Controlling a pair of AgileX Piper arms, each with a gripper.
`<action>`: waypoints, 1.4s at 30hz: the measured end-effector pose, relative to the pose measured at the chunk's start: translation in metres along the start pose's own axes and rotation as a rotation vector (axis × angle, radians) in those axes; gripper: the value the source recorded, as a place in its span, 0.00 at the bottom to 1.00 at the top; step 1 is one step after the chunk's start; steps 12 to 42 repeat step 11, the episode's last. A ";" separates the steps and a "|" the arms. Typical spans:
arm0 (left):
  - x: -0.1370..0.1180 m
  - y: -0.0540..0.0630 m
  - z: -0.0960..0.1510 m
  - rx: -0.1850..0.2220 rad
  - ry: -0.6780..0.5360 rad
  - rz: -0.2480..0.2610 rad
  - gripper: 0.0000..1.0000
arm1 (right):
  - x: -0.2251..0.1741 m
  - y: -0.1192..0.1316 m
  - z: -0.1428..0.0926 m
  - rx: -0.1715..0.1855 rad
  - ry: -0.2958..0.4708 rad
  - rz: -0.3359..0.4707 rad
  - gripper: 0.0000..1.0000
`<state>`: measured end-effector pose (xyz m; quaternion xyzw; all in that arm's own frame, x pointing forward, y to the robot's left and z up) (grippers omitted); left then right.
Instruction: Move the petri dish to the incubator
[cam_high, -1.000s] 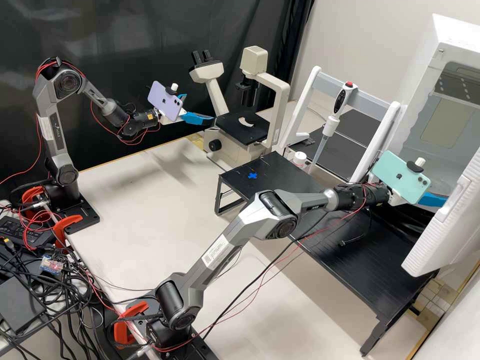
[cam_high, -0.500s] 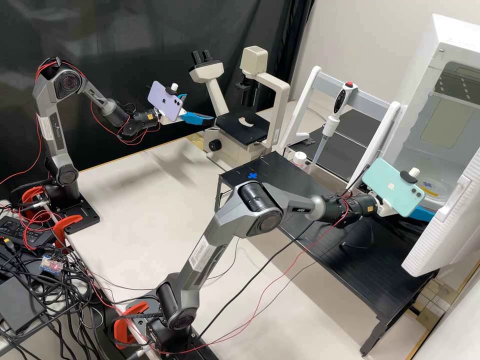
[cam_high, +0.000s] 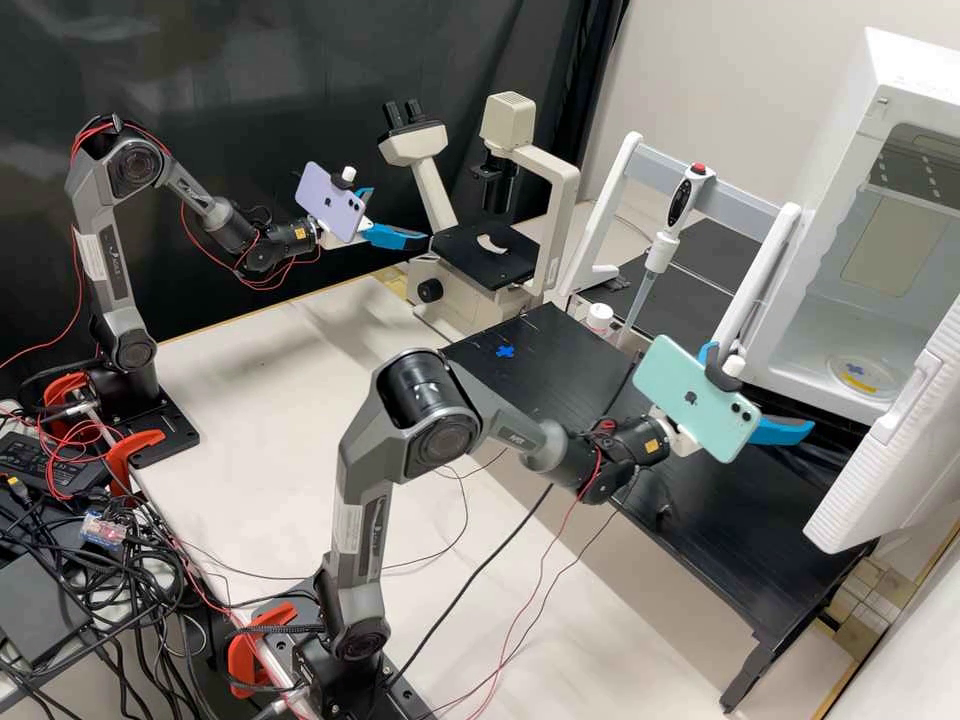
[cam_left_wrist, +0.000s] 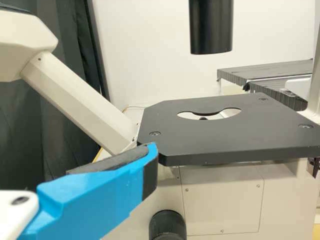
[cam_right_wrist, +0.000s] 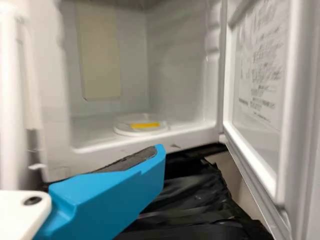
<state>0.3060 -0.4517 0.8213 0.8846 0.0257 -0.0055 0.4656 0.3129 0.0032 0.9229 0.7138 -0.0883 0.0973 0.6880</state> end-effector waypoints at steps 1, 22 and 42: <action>0.000 0.000 0.000 0.000 0.000 0.000 1.00 | -0.017 -0.002 -0.003 0.009 0.014 0.012 1.00; 0.000 0.000 0.000 0.000 0.000 0.000 1.00 | -0.114 -0.025 -0.019 0.131 0.105 -0.017 1.00; 0.000 0.000 0.000 0.000 0.000 0.000 1.00 | -0.114 -0.025 -0.019 0.131 0.105 -0.017 1.00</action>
